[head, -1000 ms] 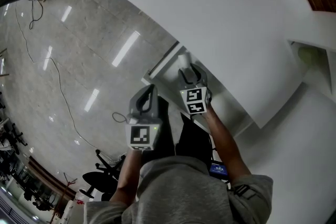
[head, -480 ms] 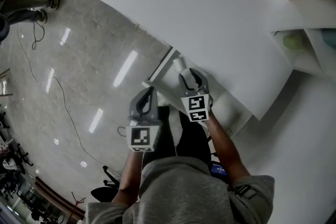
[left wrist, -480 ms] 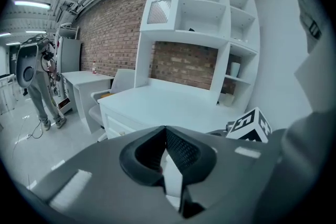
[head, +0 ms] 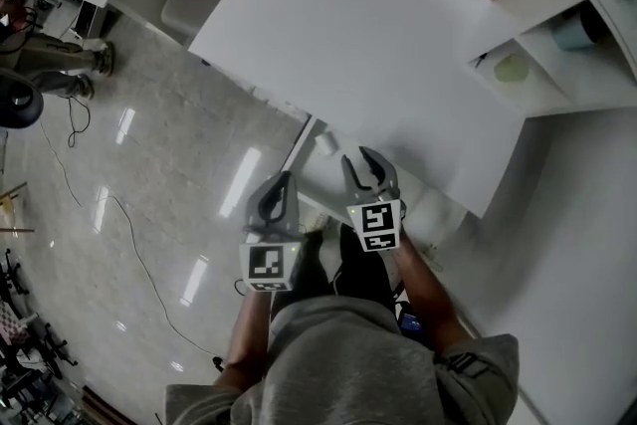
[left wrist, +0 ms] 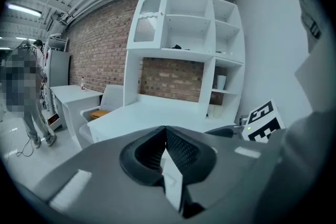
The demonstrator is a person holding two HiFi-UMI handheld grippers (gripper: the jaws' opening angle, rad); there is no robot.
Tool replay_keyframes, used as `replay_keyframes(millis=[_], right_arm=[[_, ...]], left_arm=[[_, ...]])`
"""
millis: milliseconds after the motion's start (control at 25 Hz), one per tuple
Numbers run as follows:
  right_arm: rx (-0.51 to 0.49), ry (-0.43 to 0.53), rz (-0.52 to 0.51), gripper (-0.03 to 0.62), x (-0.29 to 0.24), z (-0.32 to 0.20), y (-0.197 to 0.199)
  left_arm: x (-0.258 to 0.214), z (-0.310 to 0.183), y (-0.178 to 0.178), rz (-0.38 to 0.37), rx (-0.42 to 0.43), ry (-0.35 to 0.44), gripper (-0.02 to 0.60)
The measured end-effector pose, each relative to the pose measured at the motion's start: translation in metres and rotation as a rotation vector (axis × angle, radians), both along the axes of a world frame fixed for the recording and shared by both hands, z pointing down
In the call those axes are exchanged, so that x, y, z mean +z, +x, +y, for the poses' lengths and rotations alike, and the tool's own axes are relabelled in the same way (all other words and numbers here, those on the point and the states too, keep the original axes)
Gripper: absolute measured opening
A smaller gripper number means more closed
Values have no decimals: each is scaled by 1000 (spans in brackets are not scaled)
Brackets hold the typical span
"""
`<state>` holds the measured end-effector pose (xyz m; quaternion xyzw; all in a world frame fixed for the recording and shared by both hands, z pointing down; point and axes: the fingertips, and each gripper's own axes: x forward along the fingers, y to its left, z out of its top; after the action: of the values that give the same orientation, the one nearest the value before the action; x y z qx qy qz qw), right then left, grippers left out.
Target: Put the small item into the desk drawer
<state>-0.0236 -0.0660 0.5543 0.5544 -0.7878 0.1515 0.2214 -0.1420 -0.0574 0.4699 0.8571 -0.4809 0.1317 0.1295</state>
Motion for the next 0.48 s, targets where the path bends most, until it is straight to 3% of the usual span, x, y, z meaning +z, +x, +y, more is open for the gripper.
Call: replay_keyframes(millis=[480], right_arm=[[233, 166, -18, 52, -93, 54, 52]], left_arm=[[-63, 24, 55, 30, 212, 112, 12]])
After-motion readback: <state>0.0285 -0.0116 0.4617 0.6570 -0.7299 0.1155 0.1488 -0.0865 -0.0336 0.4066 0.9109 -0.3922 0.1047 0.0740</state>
